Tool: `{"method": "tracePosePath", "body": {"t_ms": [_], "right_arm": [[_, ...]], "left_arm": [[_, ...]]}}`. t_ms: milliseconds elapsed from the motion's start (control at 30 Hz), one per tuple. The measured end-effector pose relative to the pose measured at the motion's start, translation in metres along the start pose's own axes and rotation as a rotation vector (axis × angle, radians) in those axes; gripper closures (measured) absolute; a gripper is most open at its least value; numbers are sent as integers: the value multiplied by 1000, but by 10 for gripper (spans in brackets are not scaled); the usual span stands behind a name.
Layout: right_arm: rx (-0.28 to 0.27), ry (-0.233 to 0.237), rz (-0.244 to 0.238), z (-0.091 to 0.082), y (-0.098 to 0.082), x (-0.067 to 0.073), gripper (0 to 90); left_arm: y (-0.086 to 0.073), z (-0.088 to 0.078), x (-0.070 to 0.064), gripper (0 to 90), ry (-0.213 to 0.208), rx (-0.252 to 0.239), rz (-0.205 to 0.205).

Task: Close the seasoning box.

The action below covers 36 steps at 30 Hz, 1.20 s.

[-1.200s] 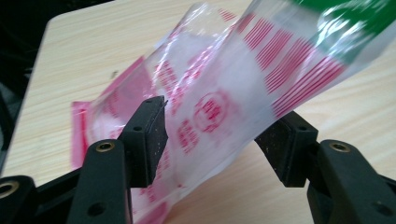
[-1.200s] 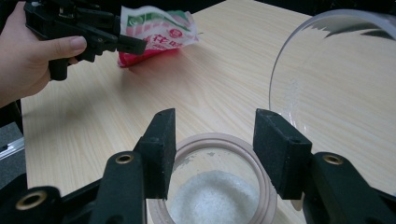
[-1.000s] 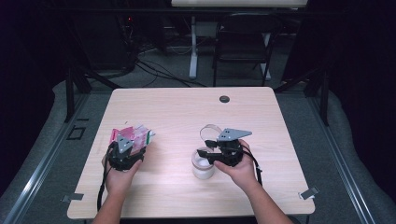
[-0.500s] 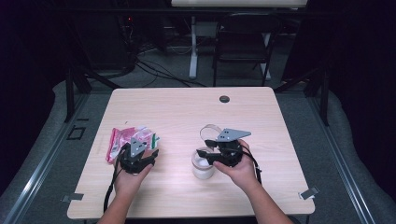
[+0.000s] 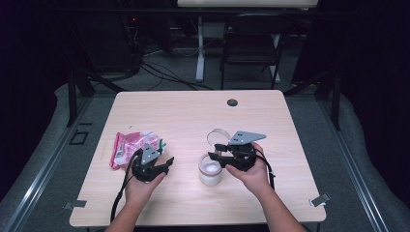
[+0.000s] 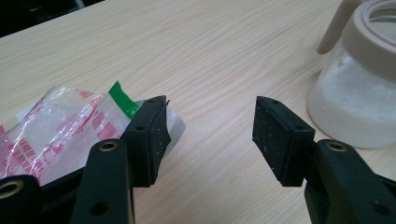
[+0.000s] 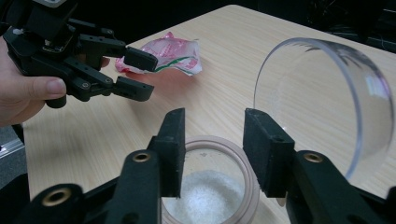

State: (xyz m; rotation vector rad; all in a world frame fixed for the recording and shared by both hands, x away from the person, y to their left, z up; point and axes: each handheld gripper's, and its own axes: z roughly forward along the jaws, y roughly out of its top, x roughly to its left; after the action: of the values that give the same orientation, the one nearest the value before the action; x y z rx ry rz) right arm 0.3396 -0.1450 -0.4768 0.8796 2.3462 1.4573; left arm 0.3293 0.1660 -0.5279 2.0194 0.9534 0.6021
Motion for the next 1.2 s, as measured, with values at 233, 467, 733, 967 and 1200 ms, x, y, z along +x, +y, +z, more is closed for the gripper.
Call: {"method": "tracePosePath", "body": {"t_ms": [233,467,733,967,1200], "right_arm": [[-28,-18,5,-11,1,0,639],[-48,-42,18,-24,2,-5,643],[-58,-75,37,-36,1,-15,687],[-43,-115,45,-42,0,-24,766],[-22,-149,92,-42,-6,-35,862]], "left_arm": [[6,3,-6,473,-39,-10,16],[9,6,-12,480,-66,-17,28],[11,8,-18,528,-79,-26,51],[12,6,-23,602,-94,-20,59],[11,8,-26,615,-101,-2,77]]}}
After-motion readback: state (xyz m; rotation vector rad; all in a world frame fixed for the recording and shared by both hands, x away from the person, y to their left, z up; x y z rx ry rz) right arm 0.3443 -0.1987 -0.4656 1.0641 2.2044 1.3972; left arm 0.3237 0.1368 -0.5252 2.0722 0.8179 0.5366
